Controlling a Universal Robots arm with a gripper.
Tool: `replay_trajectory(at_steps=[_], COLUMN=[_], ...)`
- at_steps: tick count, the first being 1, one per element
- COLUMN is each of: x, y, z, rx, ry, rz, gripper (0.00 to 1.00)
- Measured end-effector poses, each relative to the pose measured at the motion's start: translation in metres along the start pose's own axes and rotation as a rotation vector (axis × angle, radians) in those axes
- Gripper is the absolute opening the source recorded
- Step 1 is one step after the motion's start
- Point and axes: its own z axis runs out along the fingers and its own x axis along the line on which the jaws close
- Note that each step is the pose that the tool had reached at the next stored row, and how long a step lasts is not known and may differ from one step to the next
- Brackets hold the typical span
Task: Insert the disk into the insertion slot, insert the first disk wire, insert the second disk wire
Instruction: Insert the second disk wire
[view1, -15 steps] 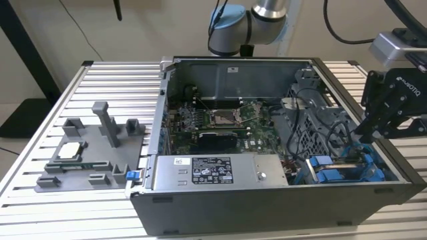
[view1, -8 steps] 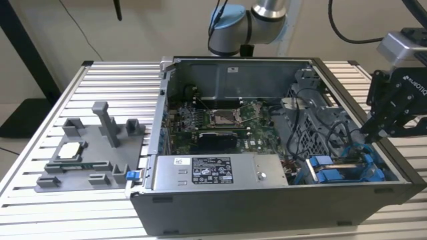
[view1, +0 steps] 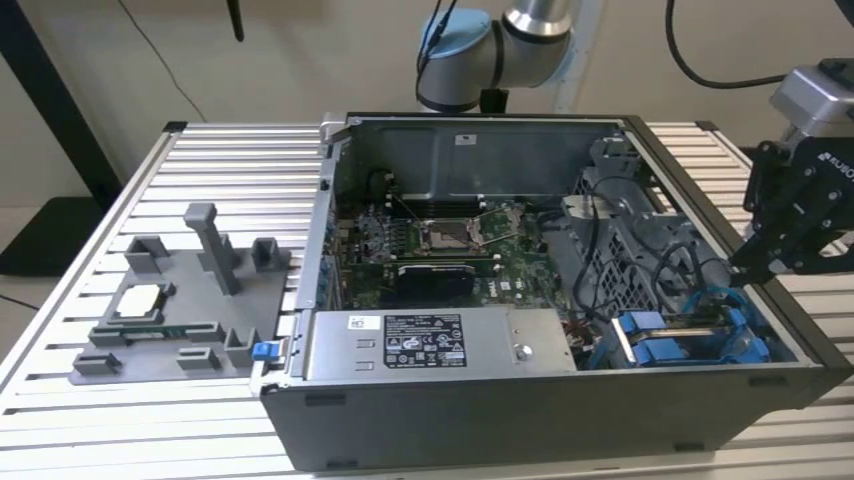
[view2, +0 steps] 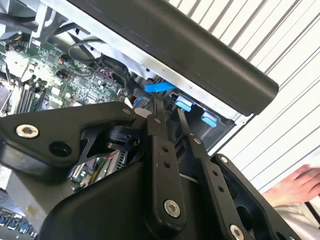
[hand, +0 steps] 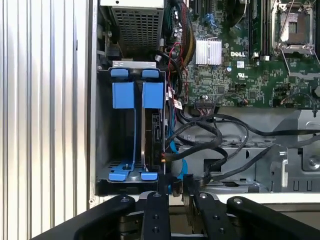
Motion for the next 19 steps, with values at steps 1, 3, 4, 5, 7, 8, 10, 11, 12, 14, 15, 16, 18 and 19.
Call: replay_trajectory(at_steps=[1, 3, 4, 5, 7, 8, 10, 11, 12, 14, 15, 16, 18, 19], x=[0.0000, 0.0000, 0.0000, 0.0000, -0.0001, -0.0001, 0.0000, 0.0000, 0.0001, 0.0002, 0.0002, 0.0003, 0.0004, 0.0004], y=[-0.0007, -0.0013, -0.0013, -0.0014, -0.0016, -0.0019, -0.0023, -0.0024, -0.0025, -0.0027, -0.0028, -0.0028, -0.0029, -0.0030], z=[0.0004, 0.0008, 0.0009, 0.0010, 0.0013, 0.0020, 0.0033, 0.0039, 0.0043, 0.0057, 0.0066, 0.0074, 0.0089, 0.0093], rx=[-0.0002, -0.0002, -0.0003, -0.0003, -0.0004, -0.0004, -0.0004, -0.0003, -0.0004, -0.0005, -0.0007, -0.0011, -0.0015, -0.0015], ry=[0.0001, 0.0007, 0.0006, 0.0003, -0.0001, -0.0006, -0.0003, -0.0004, -0.0010, -0.0029, -0.0045, -0.0061, -0.0106, -0.0123], rz=[-0.002, -0.004, -0.004, -0.004, -0.005, -0.005, -0.005, -0.005, -0.005, -0.005, -0.005, -0.005, -0.005, -0.006], gripper=[1.00, 1.00, 1.00, 1.00, 1.00, 1.00, 1.00, 1.00, 1.00, 1.00, 1.00, 1.00, 1.00, 1.00])
